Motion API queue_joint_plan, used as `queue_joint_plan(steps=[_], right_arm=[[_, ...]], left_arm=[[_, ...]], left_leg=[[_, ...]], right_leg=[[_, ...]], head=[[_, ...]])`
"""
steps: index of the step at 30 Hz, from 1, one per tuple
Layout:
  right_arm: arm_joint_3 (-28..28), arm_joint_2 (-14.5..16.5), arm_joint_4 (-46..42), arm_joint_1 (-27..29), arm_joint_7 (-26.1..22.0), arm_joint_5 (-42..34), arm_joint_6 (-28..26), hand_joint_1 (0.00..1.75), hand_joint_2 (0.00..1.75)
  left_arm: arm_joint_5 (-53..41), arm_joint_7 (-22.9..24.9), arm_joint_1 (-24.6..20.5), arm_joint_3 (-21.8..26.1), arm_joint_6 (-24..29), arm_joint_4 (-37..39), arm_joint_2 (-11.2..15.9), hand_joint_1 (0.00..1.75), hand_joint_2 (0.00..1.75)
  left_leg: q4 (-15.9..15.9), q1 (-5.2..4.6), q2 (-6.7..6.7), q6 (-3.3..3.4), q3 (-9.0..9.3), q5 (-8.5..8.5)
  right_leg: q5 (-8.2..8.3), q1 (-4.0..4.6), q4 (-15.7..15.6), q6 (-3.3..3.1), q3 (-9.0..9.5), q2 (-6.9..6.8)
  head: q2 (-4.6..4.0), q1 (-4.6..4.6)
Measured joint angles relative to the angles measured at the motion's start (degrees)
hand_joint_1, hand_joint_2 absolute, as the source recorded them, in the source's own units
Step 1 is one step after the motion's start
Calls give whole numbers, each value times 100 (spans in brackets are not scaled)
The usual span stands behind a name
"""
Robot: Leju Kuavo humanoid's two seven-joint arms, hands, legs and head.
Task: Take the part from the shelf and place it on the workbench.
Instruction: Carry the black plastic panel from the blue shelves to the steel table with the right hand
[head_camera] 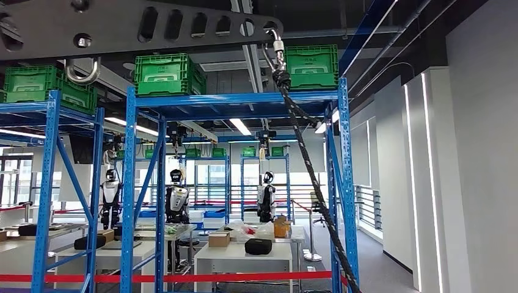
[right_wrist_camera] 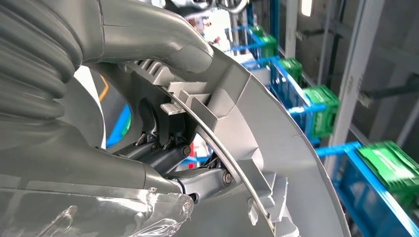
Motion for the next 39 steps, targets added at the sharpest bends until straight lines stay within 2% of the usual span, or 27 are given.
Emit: queue_joint_plan(steps=[2,4,5,7,8,10,12,13,14,15,16,18,19,20,21,23,25,27,28,29,30,31,33,35,36,38,39], right_arm=[[2,2,4,-3,6,0,9,175,175],[3,6,5,-7,7,0,19,175,175],[4,8,7,-10,8,0,25,175,175],[7,11,11,-16,15,-4,48,175,175],[8,14,14,-24,21,-11,61,175,175],[8,18,24,-41,26,-35,95,175,175],[9,17,45,-45,25,-61,125,175,175],[10,17,61,-40,24,-78,139,175,175],[11,17,78,-35,23,-100,153,175,175],[11,17,93,-31,19,-126,167,175,175],[9,17,106,-28,8,-152,184,175,175],[7,17,123,-27,-22,-189,219,175,175],[6,19,130,-26,-38,-198,237,175,175],[5,20,135,-20,-47,-207,252,175,175],[4,22,138,-15,-52,-218,263,175,175],[-2,32,141,-9,-58,-243,276,175,175],[-15,51,142,-12,-68,-257,291,175,175],[-26,64,146,-11,-78,-260,309,175,175],[-29,66,151,-11,-81,-262,320,175,175],[-30,66,160,-10,-81,-265,328,175,175],[-30,66,168,-12,-81,-269,338,175,175],[-30,68,176,-15,-80,-273,349,175,175],[-32,80,183,-31,-81,-275,369,175,175],[-36,94,184,-50,-85,-275,390,175,175],[-37,99,185,-58,-86,-275,402,175,175],[-39,108,186,-75,-83,-274,429,175,175],[-43,111,187,-85,-79,-271,438,175,175]], left_arm=[[9,-13,7,-2,17,0,3,0,175],[20,-25,-5,-3,43,-4,5,0,175],[30,-30,-9,-2,54,-7,8,0,175],[55,-37,6,-1,70,-13,16,0,175],[75,-42,27,-1,78,-14,22,0,175],[109,-55,58,-1,102,-15,31,0,175],[127,-65,64,-1,122,-17,35,0,175],[134,-67,66,-1,131,-17,36,0,175],[149,-68,73,-1,142,-17,38,0,175],[169,-68,84,-1,152,-17,40,0,175],[195,-62,97,-1,164,-17,42,0,175],[244,-37,124,0,183,-18,47,0,175],[266,-20,135,0,191,-19,50,0,175],[282,-7,145,0,196,-19,54,0,175],[298,3,155,0,200,-20,58,0,175],[325,17,182,-2,199,-19,77,0,175],[350,22,200,-8,199,-20,92,0,175],[370,19,195,-15,198,-22,93,0,175],[379,17,192,-17,197,-22,95,0,175],[388,15,193,-21,192,-22,96,0,175],[400,15,198,-25,187,-22,97,0,175],[410,15,205,-31,182,-22,97,0,175],[422,15,209,-40,174,-21,100,0,175],[431,20,194,-45,166,-21,104,0,175],[439,25,190,-46,163,-21,108,0,175],[467,36,206,-48,157,-19,114,0,175],[482,42,217,-49,154,-18,117,0,175]], left_leg=[[-711,-9,129,33,404,342],[-1352,-59,318,101,743,514],[-1482,-84,371,137,796,513],[-1515,-104,304,213,787,514],[-1539,-95,257,246,793,531],[-1590,-65,170,310,812,571],[-1598,-55,76,339,800,584],[-1593,-57,17,345,795,584],[-1584,-59,-48,346,793,583],[-1574,-61,-117,345,794,580],[-1561,-61,-192,341,796,577],[-1526,-68,-333,314,782,563],[-1504,-70,-404,288,756,562],[-1488,-67,-464,257,724,568],[-1479,-60,-525,221,692,581],[-1464,-46,-600,155,657,589],[-1230,-58,-398,89,553,429],[-575,-41,-105,27,258,83],[-208,-23,-46,5,89,-65],[36,-10,-22,-9,-20,-128],[77,-4,-12,-12,-31,-83],[-108,-2,4,-2,73,61],[-873,-31,163,61,484,418],[-1401,-84,346,146,746,551],[-1469,-108,379,181,765,531],[-1516,-102,283,244,757,557],[-1550,-88,232,275,766,580]], right_leg=[[-17,2,5,26,18,-113],[-38,28,18,75,27,-208],[-44,38,22,102,26,-254],[-50,43,15,162,25,-345],[-77,40,27,194,24,-340],[-283,38,305,243,-102,-121],[-631,34,1011,256,-448,159],[-752,34,1370,253,-632,216],[-773,35,1587,248,-752,238],[-678,35,1590,239,-773,246],[-476,32,1361,226,-688,268],[-66,11,598,191,-371,500],[40,-1,309,172,-251,629],[64,-5,164,152,-195,724],[43,-2,137,128,-187,742],[59,-7,113,76,-179,611],[69,-29,80,15,-149,461],[57,-19,76,-29,-130,302],[48,-10,81,-38,-128,220],[40,-4,85,-42,-125,143],[31,1,89,-39,-122,72],[22,6,91,-34,-113,5],[-1,26,92,-10,-82,-113],[-23,51,93,34,-61,-213],[-29,57,90,61,-55,-264],[-46,50,81,120,-35,-333],[-92,41,122,151,-43,-262]], head=[[0,10],[0,7],[0,2],[0,-9],[0,-11],[0,-32],[0,-57],[0,-63],[0,-68],[0,-73],[0,-78],[0,-74],[0,-68],[1,-60],[1,-57],[1,-69],[0,-50],[0,-18],[0,-14],[0,-8],[0,-2],[0,3],[0,10],[0,9],[0,7],[0,-4],[0,-11]])
